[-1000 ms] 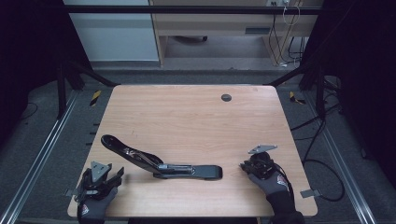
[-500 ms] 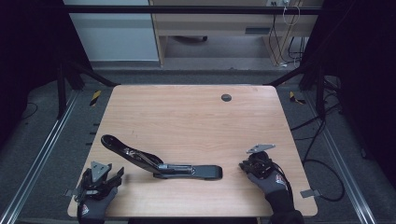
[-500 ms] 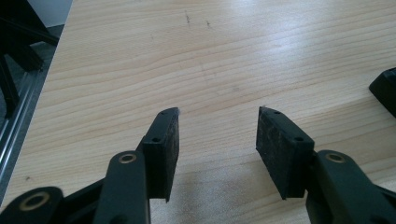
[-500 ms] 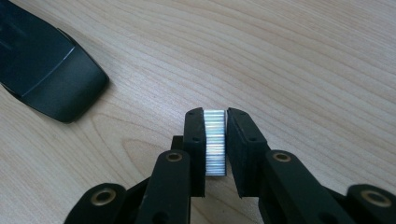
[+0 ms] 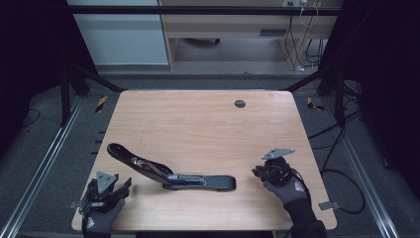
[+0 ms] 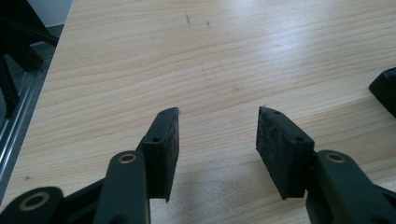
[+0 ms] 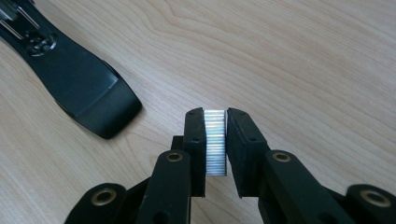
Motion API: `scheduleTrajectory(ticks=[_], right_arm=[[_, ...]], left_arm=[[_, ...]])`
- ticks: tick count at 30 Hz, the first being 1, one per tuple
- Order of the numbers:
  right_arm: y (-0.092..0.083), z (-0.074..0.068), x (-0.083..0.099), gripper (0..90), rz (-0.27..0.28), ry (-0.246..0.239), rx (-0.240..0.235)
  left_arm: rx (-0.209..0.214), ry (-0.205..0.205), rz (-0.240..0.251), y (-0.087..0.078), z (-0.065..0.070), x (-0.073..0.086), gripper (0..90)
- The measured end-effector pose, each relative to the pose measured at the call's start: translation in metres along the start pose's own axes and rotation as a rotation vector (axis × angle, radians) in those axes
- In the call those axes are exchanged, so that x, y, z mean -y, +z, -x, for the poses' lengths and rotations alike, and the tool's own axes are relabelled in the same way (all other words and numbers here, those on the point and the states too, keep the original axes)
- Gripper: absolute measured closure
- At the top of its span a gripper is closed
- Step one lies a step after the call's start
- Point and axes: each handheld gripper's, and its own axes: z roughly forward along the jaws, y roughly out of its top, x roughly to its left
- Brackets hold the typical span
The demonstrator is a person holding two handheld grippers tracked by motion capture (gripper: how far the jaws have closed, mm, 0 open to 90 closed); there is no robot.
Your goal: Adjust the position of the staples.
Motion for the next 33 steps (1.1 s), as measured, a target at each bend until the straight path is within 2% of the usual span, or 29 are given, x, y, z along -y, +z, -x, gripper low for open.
scheduleTrajectory(ticks=[5, 9, 12, 20, 33], right_arm=[[-0.003, -0.001, -0.005, 78.3, 0.007, -0.024, -0.009], [-0.006, -0.004, -0.014, 78.3, 0.031, -0.047, -0.036], [-0.007, -0.007, -0.020, 78.3, 0.042, -0.081, -0.053], [-0.007, -0.019, -0.041, 78.3, 0.074, -0.134, -0.096], [0.002, -0.041, -0.071, 78.3, 0.081, -0.212, -0.164]], left_arm=[[0.001, 0.001, 0.000, 0.000, 0.000, 0.000, 48.7], [0.003, 0.001, -0.001, 0.000, 0.000, 0.000, 48.7], [0.004, 0.000, -0.003, 0.001, 0.000, 0.000, 48.7], [0.007, -0.002, -0.003, 0.001, 0.000, 0.000, 48.7], [0.009, -0.005, -0.003, 0.001, -0.001, 0.000, 48.7]])
